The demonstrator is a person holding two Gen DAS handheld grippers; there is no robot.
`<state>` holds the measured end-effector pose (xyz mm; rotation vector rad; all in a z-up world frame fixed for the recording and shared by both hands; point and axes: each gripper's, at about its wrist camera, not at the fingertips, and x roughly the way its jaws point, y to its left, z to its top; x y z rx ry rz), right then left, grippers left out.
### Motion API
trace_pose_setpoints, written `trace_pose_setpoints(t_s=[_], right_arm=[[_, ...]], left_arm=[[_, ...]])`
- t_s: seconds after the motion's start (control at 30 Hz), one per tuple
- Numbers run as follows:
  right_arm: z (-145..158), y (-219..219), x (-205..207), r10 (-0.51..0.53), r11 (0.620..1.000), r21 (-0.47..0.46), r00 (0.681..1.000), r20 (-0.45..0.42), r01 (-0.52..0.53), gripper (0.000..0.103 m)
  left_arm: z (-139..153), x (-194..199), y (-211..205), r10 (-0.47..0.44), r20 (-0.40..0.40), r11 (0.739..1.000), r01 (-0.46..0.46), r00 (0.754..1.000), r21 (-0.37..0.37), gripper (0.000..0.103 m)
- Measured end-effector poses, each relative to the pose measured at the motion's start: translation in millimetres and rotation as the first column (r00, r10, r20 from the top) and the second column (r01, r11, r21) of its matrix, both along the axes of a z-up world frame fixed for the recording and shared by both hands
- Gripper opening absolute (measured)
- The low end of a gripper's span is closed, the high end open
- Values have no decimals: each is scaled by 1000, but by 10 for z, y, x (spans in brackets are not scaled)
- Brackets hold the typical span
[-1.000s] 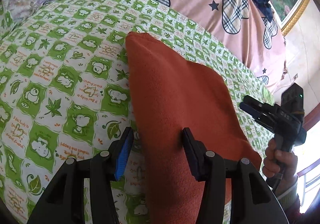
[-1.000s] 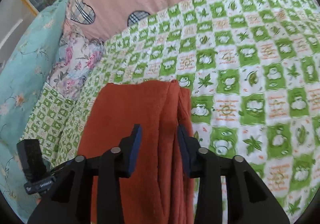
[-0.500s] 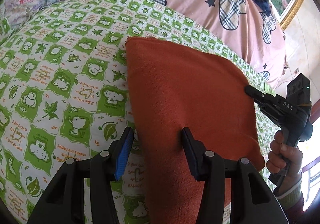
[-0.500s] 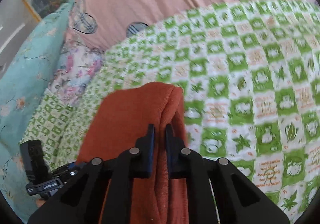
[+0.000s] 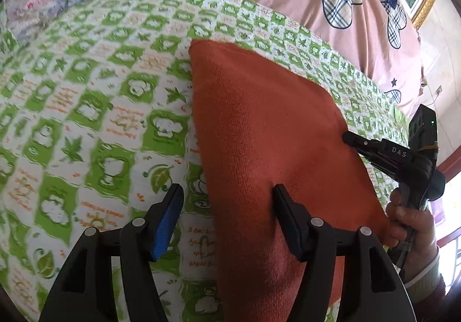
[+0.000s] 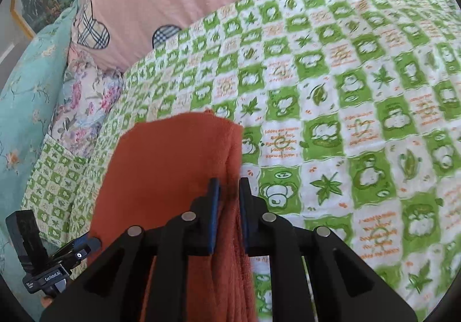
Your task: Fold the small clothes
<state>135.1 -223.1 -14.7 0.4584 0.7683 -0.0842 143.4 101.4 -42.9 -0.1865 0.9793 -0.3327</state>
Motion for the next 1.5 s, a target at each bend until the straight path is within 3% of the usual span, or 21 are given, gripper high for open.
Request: trace_pose_setpoints(t_s=[0.07,0.13,0.27,0.33,0.37,0.4,0.5,0.57,0.7,0.77,0.97,1.1,1.17,1.23,1.33,1.5], right_arm=[[159,81,-97,26,999,26,998,61,-27,15],[202,224,-60,78,996,44,995,61,-81,16],[61,476,160,165,984,69,986,9,-165,16],[-131,447,252,134,990,54,989,-55,-131,16],[-263,363,275,105,993,57,990,-92,-100,11],[-332,316,265,97,993,75,991,-96,-90,0],[-426,189,215,92,988,132,993,-80,-81,0],[-383,253,214,92,992,92,992,-87,-84,0],[-334,286,185,74,995,66,994,-82,-69,0],[-284,298,112,75,996,60,994,-76,-70,0],[5,549,-370,179,984,7,983,-33,-179,3],[-106,714,-725,217,972,-67,971,-97,-224,3],[-260,682,-821,188,974,-100,972,-143,-204,3],[-396,574,-896,176,981,-53,975,-139,-184,0],[-394,558,-914,163,984,-54,979,-124,-170,0],[-372,591,-911,152,983,-82,980,-126,-163,0]], left_arm=[[149,-64,22,8,41,1000,-8,999,18,62],[311,-101,45,0,87,1000,0,996,-10,62],[518,21,0,-44,132,986,64,990,-154,63],[530,153,-84,-67,144,976,95,987,-196,62],[480,255,-130,-77,129,972,103,989,-209,62],[421,349,-169,-78,103,973,98,992,-211,62],[185,578,-198,-58,26,978,62,998,-198,57],[35,677,-214,-62,-22,979,56,998,-195,56],[25,664,-322,-86,-5,990,85,996,-108,56],[82,594,-330,-88,6,991,88,996,-98,56],[293,81,-147,-140,43,968,146,989,-205,56],[380,-415,-99,-198,76,951,210,977,-225,56],[355,-632,-91,-233,78,940,245,969,-237,56],[258,-795,-103,-251,52,943,256,967,-212,56],[14,-876,-116,-241,1,959,238,970,-153,54],[-70,-909,-85,-215,-6,964,211,977,-163,52]])
